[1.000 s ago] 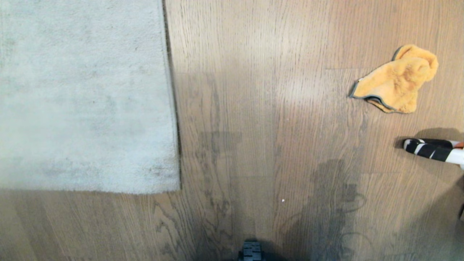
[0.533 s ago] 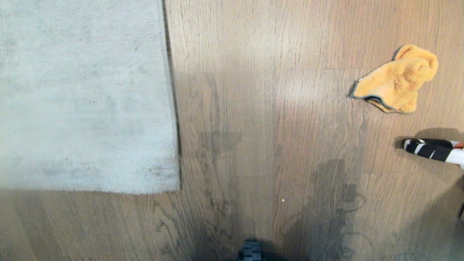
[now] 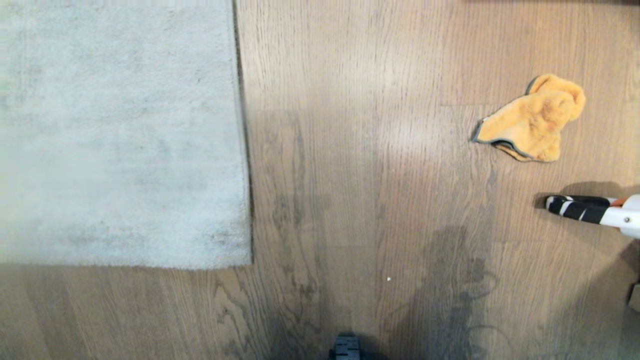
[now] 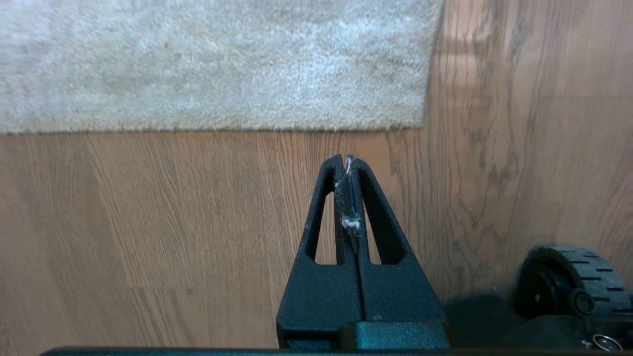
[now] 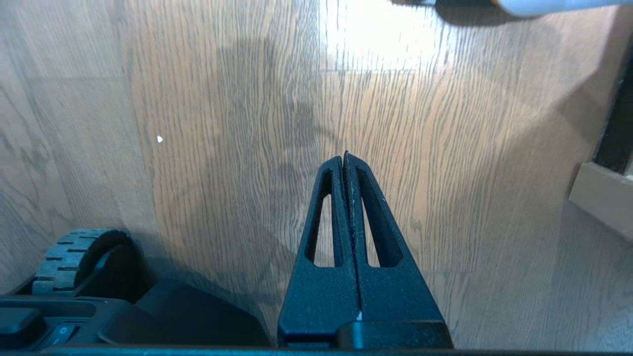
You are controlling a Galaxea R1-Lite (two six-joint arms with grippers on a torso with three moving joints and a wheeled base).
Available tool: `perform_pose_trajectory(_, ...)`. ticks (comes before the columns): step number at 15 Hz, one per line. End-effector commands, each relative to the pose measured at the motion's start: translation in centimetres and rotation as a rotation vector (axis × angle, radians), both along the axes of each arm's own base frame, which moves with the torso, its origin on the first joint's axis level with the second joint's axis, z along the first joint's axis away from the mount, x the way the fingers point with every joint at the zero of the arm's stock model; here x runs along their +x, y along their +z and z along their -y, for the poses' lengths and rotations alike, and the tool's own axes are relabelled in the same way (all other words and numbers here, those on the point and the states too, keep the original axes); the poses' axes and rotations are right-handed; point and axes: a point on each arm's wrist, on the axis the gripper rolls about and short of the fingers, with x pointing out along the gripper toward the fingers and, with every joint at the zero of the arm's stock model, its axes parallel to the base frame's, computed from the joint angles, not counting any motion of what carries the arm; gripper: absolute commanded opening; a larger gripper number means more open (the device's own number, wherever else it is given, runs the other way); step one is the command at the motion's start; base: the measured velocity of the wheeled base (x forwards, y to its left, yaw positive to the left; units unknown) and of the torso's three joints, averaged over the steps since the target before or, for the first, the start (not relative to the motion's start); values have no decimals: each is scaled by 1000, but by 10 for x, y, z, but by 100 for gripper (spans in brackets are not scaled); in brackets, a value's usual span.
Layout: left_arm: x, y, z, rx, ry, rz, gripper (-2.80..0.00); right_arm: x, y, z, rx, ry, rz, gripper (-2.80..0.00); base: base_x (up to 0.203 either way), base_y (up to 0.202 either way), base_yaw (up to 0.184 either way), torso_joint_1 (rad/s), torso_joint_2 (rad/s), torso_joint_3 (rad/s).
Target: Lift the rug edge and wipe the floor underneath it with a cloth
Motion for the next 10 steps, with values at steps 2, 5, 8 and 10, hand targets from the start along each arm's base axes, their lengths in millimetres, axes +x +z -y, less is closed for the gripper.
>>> perform_pose_trajectory(2,0,0,0,-1,0,0,-280,0,0,0,0,1,-2,-280,0,0,0,2,0,195)
perform_pose_trajectory(5,0,0,0,-1,0,0,-280,0,0,0,0,1,-2,-280,0,0,0,-2,2,193)
perform_pose_trajectory(8,0,0,0,-1,0,0,-280,0,0,0,0,1,-2,-280,0,0,0,3,4,199)
perform_pose_trajectory(10,0,0,0,-1,0,0,-280,0,0,0,0,1,-2,-280,0,0,0,3,3,203)
